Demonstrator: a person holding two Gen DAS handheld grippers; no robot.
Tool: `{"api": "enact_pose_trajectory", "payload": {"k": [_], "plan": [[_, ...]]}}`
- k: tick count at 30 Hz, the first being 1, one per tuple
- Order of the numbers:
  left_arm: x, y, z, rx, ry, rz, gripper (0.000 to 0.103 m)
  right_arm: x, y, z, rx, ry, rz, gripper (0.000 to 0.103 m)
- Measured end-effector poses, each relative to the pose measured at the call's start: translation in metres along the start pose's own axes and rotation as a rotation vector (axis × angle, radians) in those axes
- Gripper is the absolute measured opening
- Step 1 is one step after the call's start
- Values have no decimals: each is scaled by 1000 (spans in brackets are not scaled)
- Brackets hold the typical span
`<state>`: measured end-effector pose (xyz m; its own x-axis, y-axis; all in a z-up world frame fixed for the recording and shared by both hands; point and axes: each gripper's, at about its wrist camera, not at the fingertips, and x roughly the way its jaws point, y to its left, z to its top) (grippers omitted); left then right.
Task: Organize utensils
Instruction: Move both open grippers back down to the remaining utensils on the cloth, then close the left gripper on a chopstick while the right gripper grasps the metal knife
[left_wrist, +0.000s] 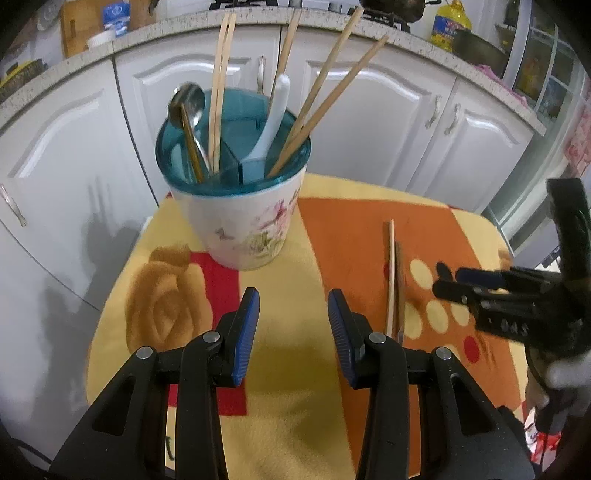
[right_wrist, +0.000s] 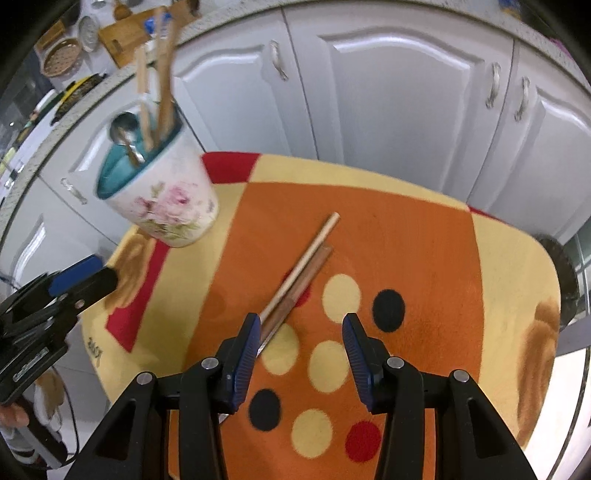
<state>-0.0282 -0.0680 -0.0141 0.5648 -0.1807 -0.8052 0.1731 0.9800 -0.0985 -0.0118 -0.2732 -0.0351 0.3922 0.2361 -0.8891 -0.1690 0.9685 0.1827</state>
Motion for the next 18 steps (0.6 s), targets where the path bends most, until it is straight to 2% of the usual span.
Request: {"api": "enact_pose_trajectory", "payload": {"k": [5,10,14,18], "plan": [[9,3,-3,-8,23,-5,38,20,-6,11,29,16,12,35],[13,4,-3,-6,36,-6,38,40,-1,21,40,45,37,33],[17,4,-3,-4,46,-5,38,55,7,19,5,77,16,29],[22,-1,-2,10,56,-15,38,50,7,13,-53,83,-7,22]]}}
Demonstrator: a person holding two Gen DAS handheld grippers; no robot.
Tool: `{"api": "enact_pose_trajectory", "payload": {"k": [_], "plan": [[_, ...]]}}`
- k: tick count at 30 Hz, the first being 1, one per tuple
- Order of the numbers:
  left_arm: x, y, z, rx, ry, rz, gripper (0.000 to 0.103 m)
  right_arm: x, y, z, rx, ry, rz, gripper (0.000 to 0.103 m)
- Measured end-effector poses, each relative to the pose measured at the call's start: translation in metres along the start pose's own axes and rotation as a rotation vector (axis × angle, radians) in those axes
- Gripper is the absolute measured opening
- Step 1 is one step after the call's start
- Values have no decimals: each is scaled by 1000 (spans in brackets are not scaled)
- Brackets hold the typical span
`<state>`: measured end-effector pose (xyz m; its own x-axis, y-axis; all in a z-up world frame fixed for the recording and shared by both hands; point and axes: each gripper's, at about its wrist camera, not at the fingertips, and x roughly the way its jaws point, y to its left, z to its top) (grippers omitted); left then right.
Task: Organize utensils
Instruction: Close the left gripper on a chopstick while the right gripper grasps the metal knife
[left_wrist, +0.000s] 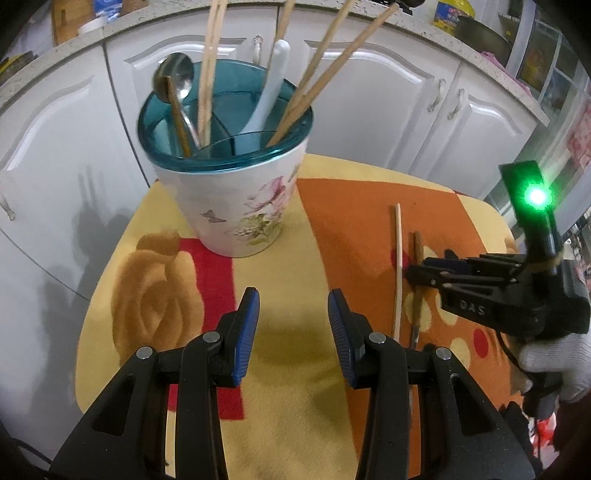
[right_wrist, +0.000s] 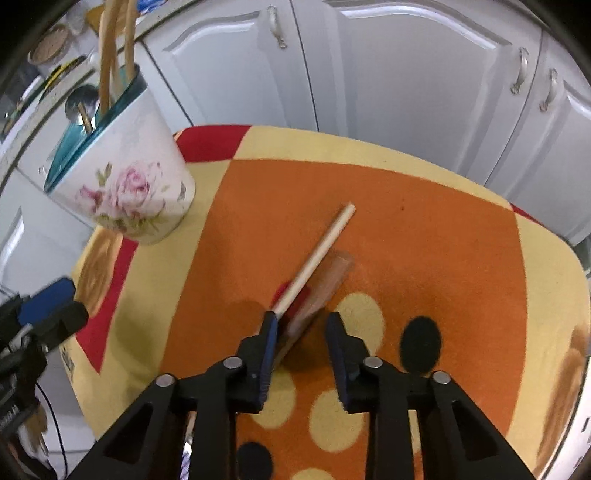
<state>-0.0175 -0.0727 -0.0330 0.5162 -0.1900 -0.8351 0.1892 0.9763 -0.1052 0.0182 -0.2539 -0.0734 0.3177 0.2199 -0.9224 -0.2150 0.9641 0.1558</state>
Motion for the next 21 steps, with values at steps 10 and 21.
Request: {"api": "enact_pose_trajectory", "payload": {"k": [10,21], "plan": [[19,-28,8,50,49,-83,38,-18,-35,-28,-69,41,-68,20],[74,-82,46,137,127,-167,38,-32,-79,-44,111,23,20,24]]}}
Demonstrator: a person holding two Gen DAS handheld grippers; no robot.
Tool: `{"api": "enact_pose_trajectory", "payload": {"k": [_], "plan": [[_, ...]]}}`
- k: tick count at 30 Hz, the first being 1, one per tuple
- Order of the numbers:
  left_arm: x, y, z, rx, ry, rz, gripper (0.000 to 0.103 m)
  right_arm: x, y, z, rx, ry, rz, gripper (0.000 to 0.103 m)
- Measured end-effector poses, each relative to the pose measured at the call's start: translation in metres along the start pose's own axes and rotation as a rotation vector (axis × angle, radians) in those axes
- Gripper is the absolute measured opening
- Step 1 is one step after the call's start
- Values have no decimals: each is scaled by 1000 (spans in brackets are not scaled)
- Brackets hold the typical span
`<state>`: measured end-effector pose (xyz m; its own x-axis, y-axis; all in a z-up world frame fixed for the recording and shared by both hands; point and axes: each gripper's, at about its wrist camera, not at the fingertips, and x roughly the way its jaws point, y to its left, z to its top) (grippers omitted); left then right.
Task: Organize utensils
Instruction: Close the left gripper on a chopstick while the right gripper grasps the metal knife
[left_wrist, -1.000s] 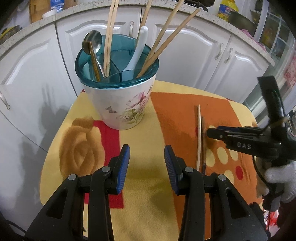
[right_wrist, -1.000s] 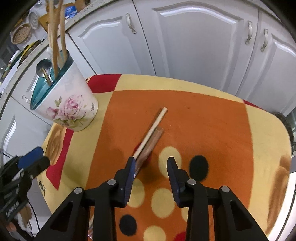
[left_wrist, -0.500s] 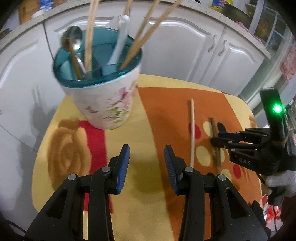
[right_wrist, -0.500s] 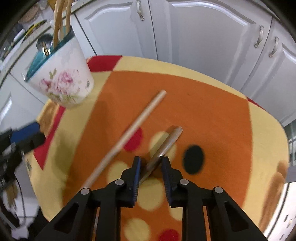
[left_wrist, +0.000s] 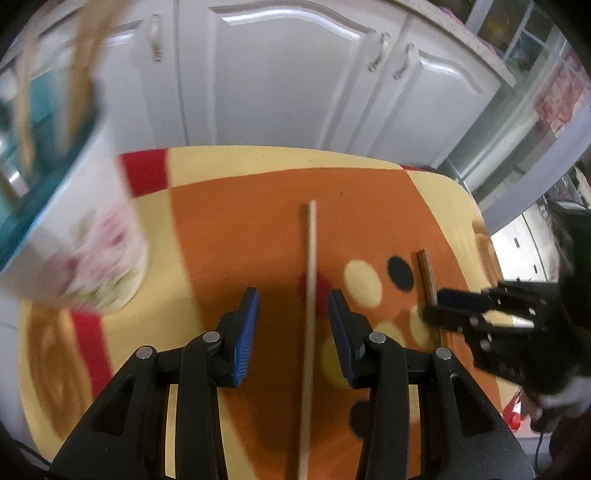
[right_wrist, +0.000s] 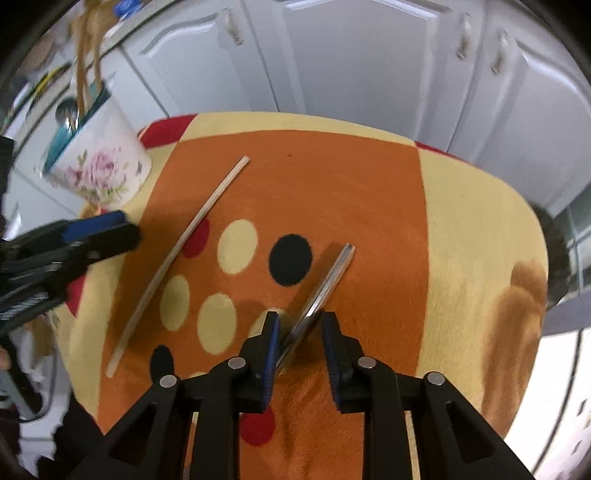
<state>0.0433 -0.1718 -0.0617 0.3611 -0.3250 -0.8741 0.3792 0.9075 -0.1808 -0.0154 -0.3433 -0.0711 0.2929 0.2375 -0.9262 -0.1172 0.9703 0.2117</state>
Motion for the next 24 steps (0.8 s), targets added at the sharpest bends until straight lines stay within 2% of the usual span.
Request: {"api": "enact_pose_trajectory", "payload": {"k": [3,6,8,11,13,14,16,19,24], "plan": [[15,-7,13,22,4,34,38,-4,-7,-3,52,-14,34,26],[34,-14,25,48,20,67,37,-5,-9,0,74,-18,29,27],[48,-17,29,64,48,98,37,-5,-8,5,64,-20,15,28],[50,-21,29,101,20,111,34,-4,2,8,10,-30,-17,26],[48,-19,27,104,15,83,12,0,11,12,-25,-30,-12,18],[46,-14,26,91,21,68,9,2,15,14,-39,-29,-2,17],[41,-1,20,52,36,24,6,4,26,16,-72,-17,18,16],[34,15,12,13,45,-2,6,7,37,13,-111,-8,22,15],[28,23,4,-21,32,-25,5,10,34,19,-55,-20,34,15]]}}
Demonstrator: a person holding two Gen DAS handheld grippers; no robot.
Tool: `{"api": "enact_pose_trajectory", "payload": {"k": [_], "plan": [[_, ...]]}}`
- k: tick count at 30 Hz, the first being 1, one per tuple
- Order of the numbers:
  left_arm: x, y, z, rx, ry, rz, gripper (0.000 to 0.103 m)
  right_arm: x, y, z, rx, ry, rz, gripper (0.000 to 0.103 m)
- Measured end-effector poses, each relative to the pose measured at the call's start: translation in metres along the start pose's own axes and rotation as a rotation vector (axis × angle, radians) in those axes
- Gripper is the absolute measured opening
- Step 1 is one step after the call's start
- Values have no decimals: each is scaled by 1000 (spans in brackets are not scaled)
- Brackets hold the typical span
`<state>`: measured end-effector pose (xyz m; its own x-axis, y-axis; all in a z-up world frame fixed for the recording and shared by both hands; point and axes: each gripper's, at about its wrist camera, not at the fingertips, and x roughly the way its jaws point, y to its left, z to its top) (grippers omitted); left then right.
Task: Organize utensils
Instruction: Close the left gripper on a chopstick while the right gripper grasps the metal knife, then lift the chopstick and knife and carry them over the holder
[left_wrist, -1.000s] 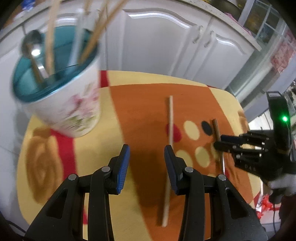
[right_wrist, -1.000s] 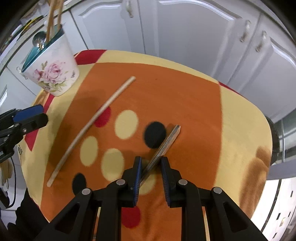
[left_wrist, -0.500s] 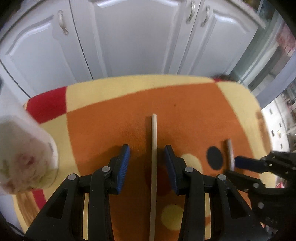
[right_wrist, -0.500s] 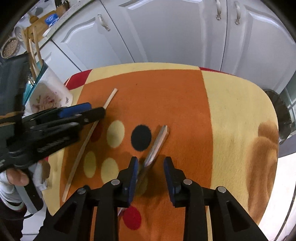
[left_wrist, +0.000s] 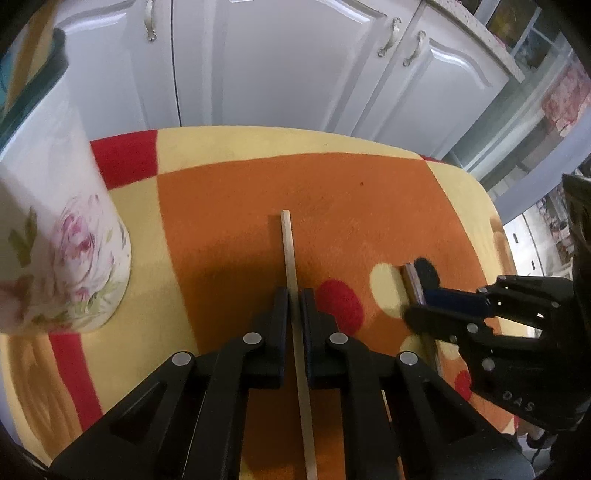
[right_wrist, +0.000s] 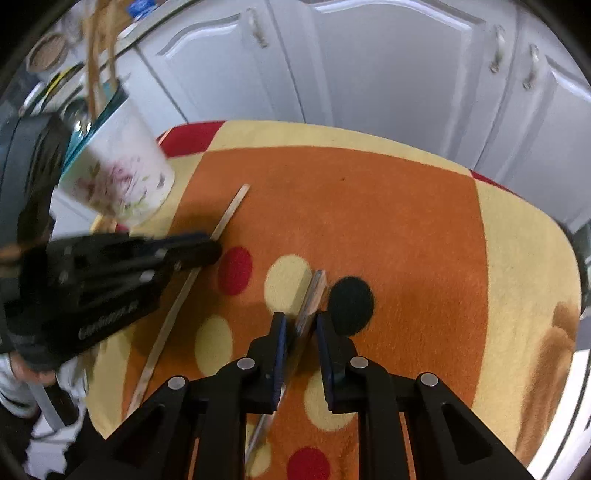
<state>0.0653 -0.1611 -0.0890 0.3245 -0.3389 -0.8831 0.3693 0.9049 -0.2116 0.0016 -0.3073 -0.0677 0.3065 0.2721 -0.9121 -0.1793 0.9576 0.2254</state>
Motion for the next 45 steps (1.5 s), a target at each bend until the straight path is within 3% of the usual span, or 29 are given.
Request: {"api": "enact_pose_trajectory", "payload": {"k": [4,13,29,37,45], "plan": [[-16,2,-7,-22,-25,-23,4,-4,4,0,-6,-9,23,13],[-105,13,-24,-38,-181,-92,4,-75,21,-7,-37,-163,96,11],[-224,44,-61,-91,-397,-63,4,-141,67,-24,-144,-309,150,9],[-285,72,-34,-144,-559,-9,4,-171,99,9,-215,-392,198,9],[-314,95,10,-186,-695,86,4,-205,145,64,-315,-488,224,9]]}}
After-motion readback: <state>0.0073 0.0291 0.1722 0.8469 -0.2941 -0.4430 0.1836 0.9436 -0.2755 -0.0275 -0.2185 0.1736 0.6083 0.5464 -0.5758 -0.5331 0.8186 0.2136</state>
